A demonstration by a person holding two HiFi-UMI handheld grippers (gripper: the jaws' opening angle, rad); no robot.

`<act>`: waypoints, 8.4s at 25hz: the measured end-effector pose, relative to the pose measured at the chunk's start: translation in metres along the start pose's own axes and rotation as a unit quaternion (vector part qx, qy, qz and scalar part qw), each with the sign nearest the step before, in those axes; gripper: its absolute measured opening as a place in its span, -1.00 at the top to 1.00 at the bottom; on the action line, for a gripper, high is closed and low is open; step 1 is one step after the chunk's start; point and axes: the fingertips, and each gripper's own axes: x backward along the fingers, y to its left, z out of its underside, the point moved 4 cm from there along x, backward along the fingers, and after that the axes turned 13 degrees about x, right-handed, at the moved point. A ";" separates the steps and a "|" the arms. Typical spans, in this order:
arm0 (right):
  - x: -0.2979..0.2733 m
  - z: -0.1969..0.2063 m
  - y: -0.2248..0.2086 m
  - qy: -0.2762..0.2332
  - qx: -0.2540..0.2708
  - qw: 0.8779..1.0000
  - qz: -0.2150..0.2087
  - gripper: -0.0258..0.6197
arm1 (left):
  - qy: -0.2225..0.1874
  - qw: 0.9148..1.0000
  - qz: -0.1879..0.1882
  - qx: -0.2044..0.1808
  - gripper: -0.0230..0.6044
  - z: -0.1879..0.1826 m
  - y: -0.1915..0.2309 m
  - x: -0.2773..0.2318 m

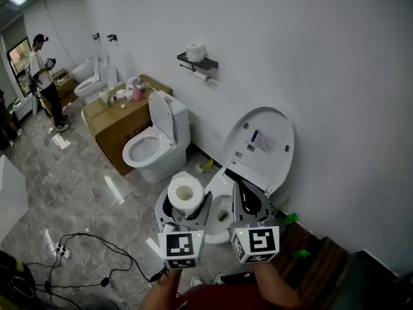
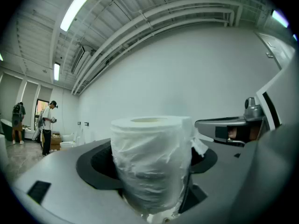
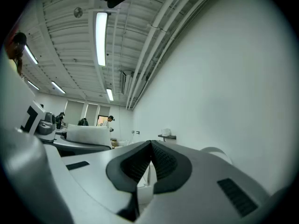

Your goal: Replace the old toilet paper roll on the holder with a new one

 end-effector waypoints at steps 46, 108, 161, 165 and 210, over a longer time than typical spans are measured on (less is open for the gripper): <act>-0.262 0.016 0.128 0.011 -0.003 0.997 -0.070 0.86 | -0.004 0.998 -0.061 0.016 -0.45 -0.027 0.249 -0.118; -0.776 0.147 -0.082 0.120 -0.028 0.965 0.233 0.86 | 0.086 0.972 0.221 -0.011 -0.45 -0.028 0.409 -0.756; -0.855 0.267 -0.155 -0.195 -0.583 0.747 0.253 0.33 | 0.098 0.967 0.227 -0.055 -0.45 -0.022 0.413 -0.807; -0.846 0.269 -0.159 -0.197 -0.581 0.745 0.262 0.34 | 0.099 0.966 0.231 -0.054 -0.45 -0.020 0.408 -0.808; -0.719 0.194 -0.138 0.256 0.013 0.903 0.344 0.35 | 0.142 0.931 0.334 -0.038 -0.45 0.017 0.315 -0.799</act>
